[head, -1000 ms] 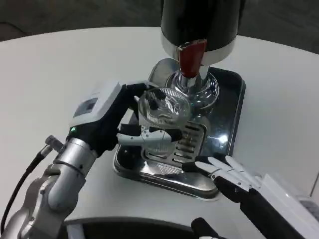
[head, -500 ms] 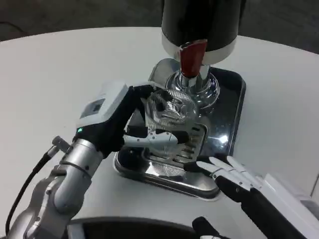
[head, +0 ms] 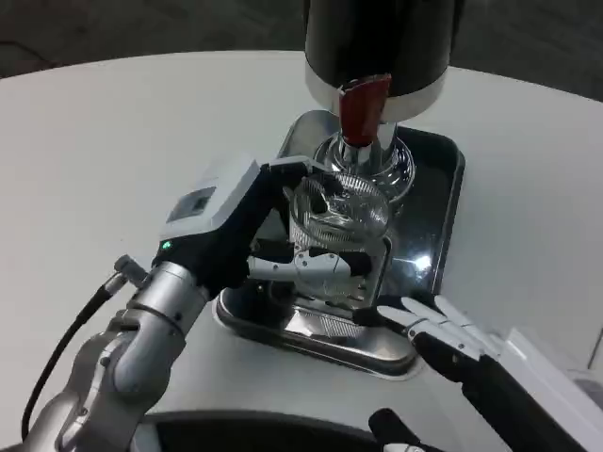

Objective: Grasp the cup under the faucet to collect the drink, then remove the cup.

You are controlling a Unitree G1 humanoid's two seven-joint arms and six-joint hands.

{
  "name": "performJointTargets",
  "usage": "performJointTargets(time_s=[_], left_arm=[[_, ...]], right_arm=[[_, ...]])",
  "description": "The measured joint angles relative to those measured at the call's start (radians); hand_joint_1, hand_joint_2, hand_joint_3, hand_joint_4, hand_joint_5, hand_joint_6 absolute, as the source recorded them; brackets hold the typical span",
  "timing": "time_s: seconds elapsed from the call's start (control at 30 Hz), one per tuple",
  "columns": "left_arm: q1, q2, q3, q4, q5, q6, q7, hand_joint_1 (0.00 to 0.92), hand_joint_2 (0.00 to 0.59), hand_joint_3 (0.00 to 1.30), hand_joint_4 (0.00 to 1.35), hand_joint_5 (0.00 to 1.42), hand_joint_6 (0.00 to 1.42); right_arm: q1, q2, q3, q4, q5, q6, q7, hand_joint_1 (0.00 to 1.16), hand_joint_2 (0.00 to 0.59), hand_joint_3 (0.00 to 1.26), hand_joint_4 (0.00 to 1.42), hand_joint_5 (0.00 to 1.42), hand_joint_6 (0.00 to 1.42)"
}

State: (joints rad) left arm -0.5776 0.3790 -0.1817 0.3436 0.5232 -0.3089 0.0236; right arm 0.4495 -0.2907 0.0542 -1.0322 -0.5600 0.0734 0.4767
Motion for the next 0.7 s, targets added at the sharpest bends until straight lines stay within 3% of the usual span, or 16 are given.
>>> performJointTargets(time_s=[0.27, 0.7], left_arm=[[0.0, 0.0, 0.001, 0.0, -0.001, 0.0, 0.0, 0.506, 0.1, 0.71, 0.75, 0.77, 0.55], [0.006, 0.006, 0.008, 0.013, -0.021, -0.008, 0.0, 0.392, 0.091, 0.55, 0.38, 0.74, 0.51]], right_arm=[[0.0, 0.004, 0.001, 0.0, 0.0, 0.0, 0.0, 0.51, 0.486, 0.17, 0.08, 0.0, 0.0], [0.0, 0.011, 0.0, 0.0, 0.011, 0.0, -0.01, 0.51, 0.494, 0.17, 0.08, 0.0, 0.0]])
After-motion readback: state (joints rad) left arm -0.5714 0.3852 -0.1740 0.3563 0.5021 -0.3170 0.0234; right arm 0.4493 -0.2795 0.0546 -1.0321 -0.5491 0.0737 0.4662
